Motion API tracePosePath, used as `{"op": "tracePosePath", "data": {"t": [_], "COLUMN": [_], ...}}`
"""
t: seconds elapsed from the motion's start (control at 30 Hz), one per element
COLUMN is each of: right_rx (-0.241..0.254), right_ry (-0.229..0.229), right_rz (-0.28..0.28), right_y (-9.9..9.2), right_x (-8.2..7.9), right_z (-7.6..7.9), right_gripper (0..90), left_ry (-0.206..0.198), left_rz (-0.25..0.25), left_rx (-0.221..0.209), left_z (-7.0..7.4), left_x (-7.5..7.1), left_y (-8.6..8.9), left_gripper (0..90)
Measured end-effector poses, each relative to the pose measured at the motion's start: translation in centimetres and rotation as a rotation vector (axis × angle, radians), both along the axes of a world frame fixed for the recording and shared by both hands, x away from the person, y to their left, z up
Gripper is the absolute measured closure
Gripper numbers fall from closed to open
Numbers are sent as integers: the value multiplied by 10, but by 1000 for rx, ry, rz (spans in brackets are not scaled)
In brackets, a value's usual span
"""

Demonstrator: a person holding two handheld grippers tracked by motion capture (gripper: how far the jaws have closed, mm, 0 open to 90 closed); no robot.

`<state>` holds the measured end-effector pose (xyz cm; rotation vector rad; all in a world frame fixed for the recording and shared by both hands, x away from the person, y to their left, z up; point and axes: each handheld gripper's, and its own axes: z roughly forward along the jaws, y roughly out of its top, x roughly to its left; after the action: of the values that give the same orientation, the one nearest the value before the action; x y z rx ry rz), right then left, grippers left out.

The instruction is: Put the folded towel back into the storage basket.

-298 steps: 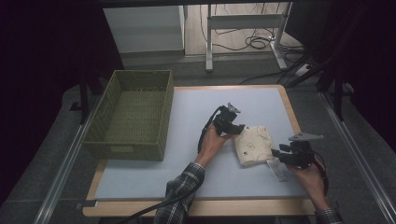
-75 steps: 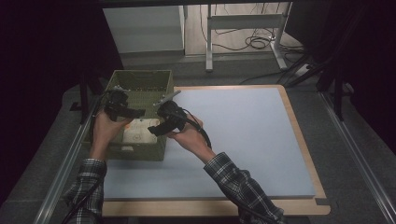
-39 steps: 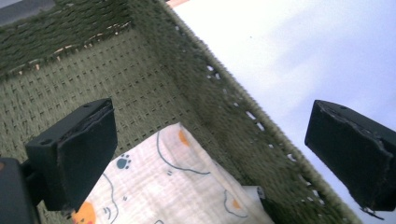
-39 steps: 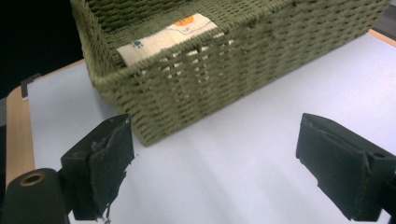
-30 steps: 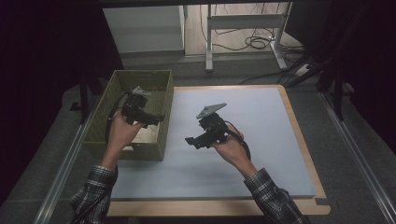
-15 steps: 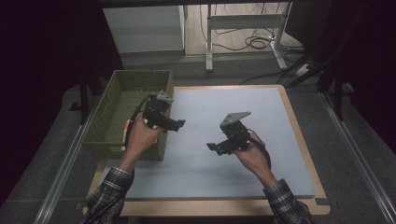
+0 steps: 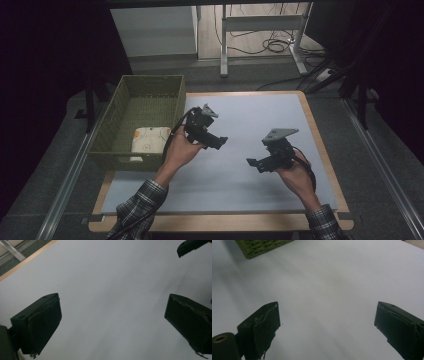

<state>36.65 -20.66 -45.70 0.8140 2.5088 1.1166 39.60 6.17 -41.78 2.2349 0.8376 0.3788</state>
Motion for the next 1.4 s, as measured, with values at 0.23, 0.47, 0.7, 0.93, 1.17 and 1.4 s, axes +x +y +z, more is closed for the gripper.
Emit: {"op": "tracePosePath", "data": {"t": [0.23,0.47,0.7,0.93,1.17,1.4], "right_rx": [4,-8,-14,-36,-68,-63], "right_ry": [-6,3,4,22,24,26], "right_rz": [-46,-69,-84,-100,-108,-110], "right_y": [-32,-52,-65,-69,-67,-67], "right_x": [-9,-17,-26,-32,-35,-35], "right_z": [-8,-26,-43,-62,-73,-74], "right_gripper": [65,65,64,64,55,53], "left_ry": [4,1,1,13,36,58], "left_rz": [-50,-85,-93,-60,-26,-7], "left_rx": [-15,-19,-21,-4,-6,-25], "left_z": [-20,-51,-79,-106,-126,-128], "left_x": [-13,-29,-48,-67,-82,-83], "left_y": [-22,-30,-26,-8,7,11], "left_gripper": [10,10,10,10,8,5]}}
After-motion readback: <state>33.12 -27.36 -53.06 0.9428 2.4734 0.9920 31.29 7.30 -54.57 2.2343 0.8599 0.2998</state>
